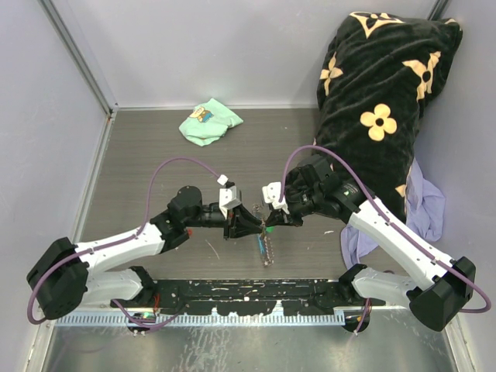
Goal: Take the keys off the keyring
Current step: Remove the key from the keyring.
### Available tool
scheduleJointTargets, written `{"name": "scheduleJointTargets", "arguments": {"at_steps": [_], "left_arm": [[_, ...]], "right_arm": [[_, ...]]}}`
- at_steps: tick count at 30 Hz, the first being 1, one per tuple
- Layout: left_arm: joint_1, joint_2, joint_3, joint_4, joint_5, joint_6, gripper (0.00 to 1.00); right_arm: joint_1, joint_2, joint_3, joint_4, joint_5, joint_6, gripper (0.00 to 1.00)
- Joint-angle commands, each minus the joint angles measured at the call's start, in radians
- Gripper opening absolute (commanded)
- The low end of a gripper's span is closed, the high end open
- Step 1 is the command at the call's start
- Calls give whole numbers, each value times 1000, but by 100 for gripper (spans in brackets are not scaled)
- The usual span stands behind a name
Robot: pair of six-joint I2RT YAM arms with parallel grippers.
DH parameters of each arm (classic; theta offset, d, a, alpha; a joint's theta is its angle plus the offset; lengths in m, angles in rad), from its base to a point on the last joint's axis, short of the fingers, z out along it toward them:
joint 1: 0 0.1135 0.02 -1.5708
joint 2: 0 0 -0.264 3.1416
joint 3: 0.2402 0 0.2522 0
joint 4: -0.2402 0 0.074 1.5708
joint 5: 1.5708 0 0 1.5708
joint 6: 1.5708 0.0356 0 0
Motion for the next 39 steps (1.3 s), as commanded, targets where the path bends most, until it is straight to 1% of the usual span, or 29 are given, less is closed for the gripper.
{"name": "scheduleJointTargets", "arguments": {"at_steps": [1, 3, 5, 11, 14, 17, 19, 21, 22, 26, 28, 33, 39], "left_arm": [[-8, 11, 49, 44, 21, -12, 21], [-9, 14, 55, 22, 24, -8, 12], [-9, 5, 63, -29, 25, 16, 9], [-7, -53, 49, -131, -8, 83, 10], [-8, -71, 46, -153, -12, 95, 12], [-8, -74, 52, -153, -8, 92, 14], [-7, -65, 59, -152, 1, 89, 12], [-7, -52, 67, -147, 15, 83, 3], [-7, -48, 70, -144, 20, 79, 0], [-7, -48, 63, -125, 12, 69, 0], [-7, -66, 47, -112, -10, 66, 0], [-8, -140, -18, -52, -131, 22, 0], [-7, -213, -65, -16, -215, -50, 0]], "right_arm": [[3, -17, 26, 53, -24, 5, 1], [3, -16, 26, 53, -22, 6, 1], [3, -18, 28, 55, -16, 10, 1], [-3, -29, 33, 53, 3, 14, 1], [-5, -32, 33, 50, -1, 12, 1], [-6, -29, 34, 46, -13, 8, 1], [-4, -29, 34, 43, -18, 4, 1], [-5, -30, 34, 41, -20, 3, 1], [-5, -30, 33, 41, -19, 3, 1], [-5, -33, 34, 41, -13, 1, 1], [-5, -34, 32, 39, -6, -3, 1], [-6, -44, 27, 20, 3, -48, 1], [-5, -46, 6, 29, -5, -83, 1]]}}
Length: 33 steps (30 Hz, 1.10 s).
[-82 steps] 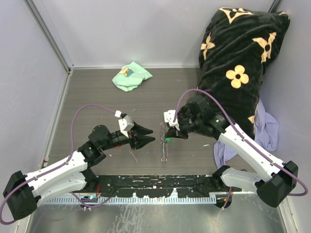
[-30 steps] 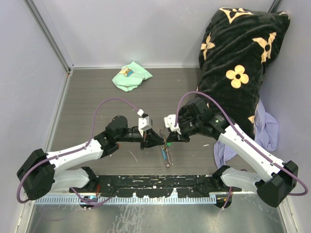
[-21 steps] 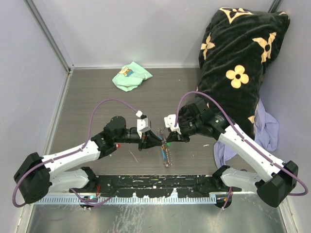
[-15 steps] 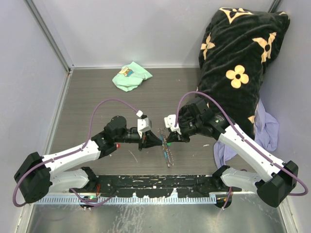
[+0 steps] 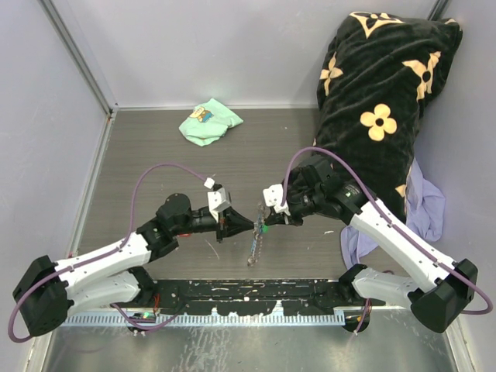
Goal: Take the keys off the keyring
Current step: Remove the key from the keyring.
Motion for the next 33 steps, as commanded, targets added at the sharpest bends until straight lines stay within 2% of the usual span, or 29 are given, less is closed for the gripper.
{"name": "scheduleJointTargets", "arguments": {"at_steps": [1, 8, 15, 25, 33], "left_arm": [[-3, -69, -31, 109, -86, -72, 0], [-18, -79, -68, 184, -131, -123, 0], [-45, -123, -101, 208, -223, -99, 0], [-113, -137, -45, 83, -281, 45, 0], [-130, -125, 27, -36, -272, 160, 0]], "right_arm": [[-6, -34, 3, 28, -14, -35, 1], [-4, -17, -32, 98, -80, 12, 1], [-5, -6, -30, 172, -24, 141, 1], [-7, 33, -48, 276, -17, 327, 1], [-14, 34, -55, 303, -33, 372, 1]]}}
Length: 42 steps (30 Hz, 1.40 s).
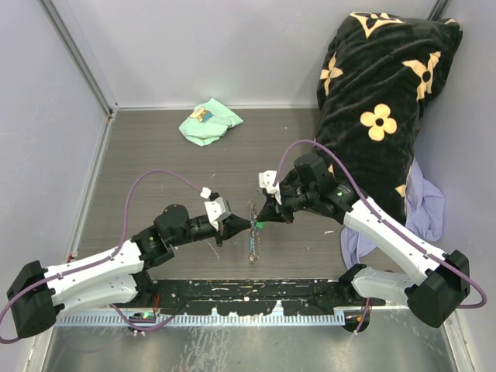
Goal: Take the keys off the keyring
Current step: Remove the key from the keyring.
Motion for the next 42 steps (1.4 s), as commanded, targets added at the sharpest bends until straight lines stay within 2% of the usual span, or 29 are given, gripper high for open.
{"name": "scheduleJointTargets", "arguments": {"at_steps": [1, 5, 11, 16, 20, 26, 31, 33, 42], "left_arm": [[-7, -3, 96, -18, 2, 94, 0], [-7, 5, 120, -36, 3, 108, 0], [-6, 6, 101, 15, -9, 60, 0], [-6, 0, 81, 45, -20, 15, 0], [-7, 0, 70, 55, -27, -12, 0], [-7, 7, 66, 63, -29, -37, 0], [-7, 3, 62, 67, -26, -45, 0], [-6, 2, 63, 65, -18, -46, 0], [-7, 1, 57, 84, -3, -59, 0]], "right_arm": [[-12, -8, 5, 67, -26, 40, 1], [-18, -9, 6, 61, -37, 34, 2], [-37, -19, 16, 37, -65, 20, 20], [-46, -25, 33, 10, -78, 5, 40], [-60, -32, 53, -38, -111, -39, 45], [-74, -42, 96, -174, -201, -172, 43], [-77, -36, 93, -241, -270, -267, 21], [-74, -24, 74, -212, -263, -254, 16], [-47, 28, 34, -90, -188, -162, 17]]}}
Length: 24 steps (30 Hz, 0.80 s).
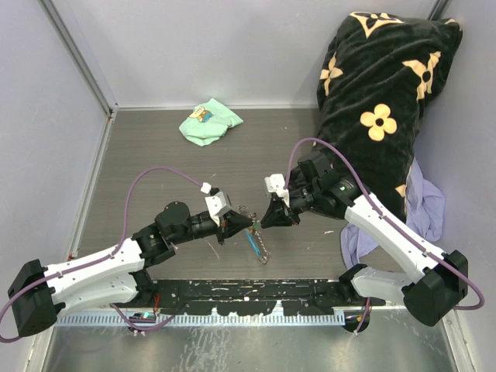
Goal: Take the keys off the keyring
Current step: Remove the key from the keyring.
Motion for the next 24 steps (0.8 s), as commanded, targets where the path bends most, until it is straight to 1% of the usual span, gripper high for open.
{"name": "scheduleJointTargets", "arguments": {"at_steps": [1, 5, 12, 17, 24], "left_arm": [[-4, -18, 5, 126, 15, -13, 0], [-4, -17, 6, 129, 22, -14, 0], [-5, -12, 5, 139, 33, -21, 0], [-5, -7, 7, 141, 37, -23, 0], [-4, 8, 10, 151, 42, -30, 0]], "right_arm": [[13, 28, -7, 75, 17, 40, 18], [18, 38, -7, 83, 22, 47, 21], [19, 38, -15, 109, 13, 76, 31], [20, 36, -14, 115, -7, 80, 34], [22, 29, -14, 120, -28, 86, 34]]}}
